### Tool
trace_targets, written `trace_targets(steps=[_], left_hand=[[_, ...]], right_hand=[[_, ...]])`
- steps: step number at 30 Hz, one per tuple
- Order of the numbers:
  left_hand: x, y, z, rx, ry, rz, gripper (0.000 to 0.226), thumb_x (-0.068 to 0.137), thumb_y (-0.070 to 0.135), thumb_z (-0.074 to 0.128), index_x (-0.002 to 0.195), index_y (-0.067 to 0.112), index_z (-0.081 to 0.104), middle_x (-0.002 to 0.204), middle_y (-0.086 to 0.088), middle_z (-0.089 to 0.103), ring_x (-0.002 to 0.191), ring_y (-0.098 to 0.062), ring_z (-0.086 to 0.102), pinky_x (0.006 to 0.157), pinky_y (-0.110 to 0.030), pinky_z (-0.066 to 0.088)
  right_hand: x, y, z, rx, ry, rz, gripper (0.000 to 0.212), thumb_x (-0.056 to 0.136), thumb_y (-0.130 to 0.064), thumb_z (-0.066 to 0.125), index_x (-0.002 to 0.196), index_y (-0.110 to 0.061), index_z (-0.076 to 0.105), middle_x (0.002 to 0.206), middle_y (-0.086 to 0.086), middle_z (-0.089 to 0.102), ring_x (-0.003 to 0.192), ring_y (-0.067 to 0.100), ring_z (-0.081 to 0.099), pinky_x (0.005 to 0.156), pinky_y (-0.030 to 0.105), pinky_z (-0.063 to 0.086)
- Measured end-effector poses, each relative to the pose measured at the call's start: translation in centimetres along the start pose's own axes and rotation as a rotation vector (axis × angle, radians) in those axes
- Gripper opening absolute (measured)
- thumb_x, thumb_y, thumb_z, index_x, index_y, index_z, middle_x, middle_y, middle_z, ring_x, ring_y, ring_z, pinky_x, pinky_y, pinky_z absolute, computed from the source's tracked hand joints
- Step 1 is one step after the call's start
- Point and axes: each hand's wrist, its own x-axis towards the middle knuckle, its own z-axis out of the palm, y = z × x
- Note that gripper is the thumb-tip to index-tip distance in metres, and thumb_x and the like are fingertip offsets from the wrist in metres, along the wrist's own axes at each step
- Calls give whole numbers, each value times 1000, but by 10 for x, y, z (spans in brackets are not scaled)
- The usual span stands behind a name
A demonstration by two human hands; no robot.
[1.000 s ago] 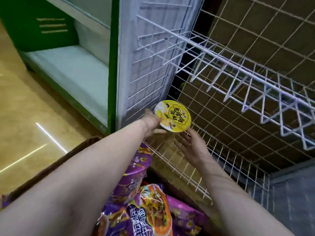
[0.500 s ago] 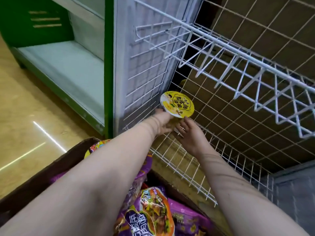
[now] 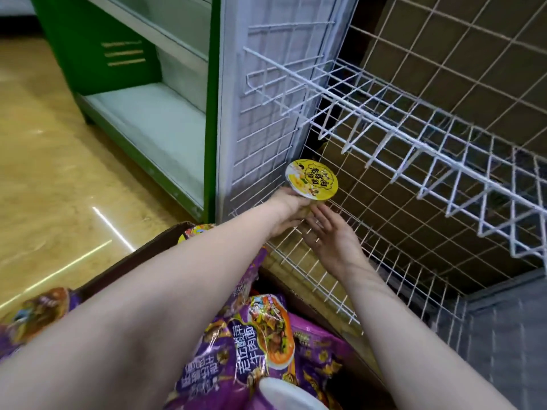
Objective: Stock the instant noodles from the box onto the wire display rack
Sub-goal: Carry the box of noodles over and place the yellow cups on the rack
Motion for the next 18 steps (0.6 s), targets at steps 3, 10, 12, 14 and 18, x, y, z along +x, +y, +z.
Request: trace_targets(steps=[3,10,12,14,18], left_hand=[[-29,-1,0,60,75,86,15,93,4,53,98,16,46,77,-2,57,56,-10,55,73,-28,47],[-114,-3,2,223,147,165,20,88,2,61,96,15,48,71,-4,51,55,-9,48,50,-18,34],[-137,-3,1,283,172,203,18,88,2,61,94,16,51,73,-3,52,56,-6,50,48,-16,36],[-161,-5,-2,365,203,246,16,88,3,61,96,13,53,77,-3,56,62,-9,53,50,-14,41],[-211,-19,-10,548,256,257,16,87,3,63,101,7,58,87,-12,59,77,-20,55,71,-23,47]], right_hand=[[-28,-5,3,44,-13,8,28,97,-25,42,123,-19,53,128,-2,57,105,12,55,102,39,33],[-104,-9,-5,76,-105,70,37,98,-20,41,135,-13,46,134,2,53,122,20,48,101,36,37],[-119,-9,-7,60,-138,67,32,99,-20,39,129,-15,49,129,2,56,121,20,50,101,36,38],[-131,-7,-9,31,-173,67,28,100,-19,39,124,-15,51,121,2,60,118,20,53,98,35,41],[-154,15,-12,-38,-250,104,25,100,-15,38,116,-13,57,113,5,65,111,20,59,97,35,44]])
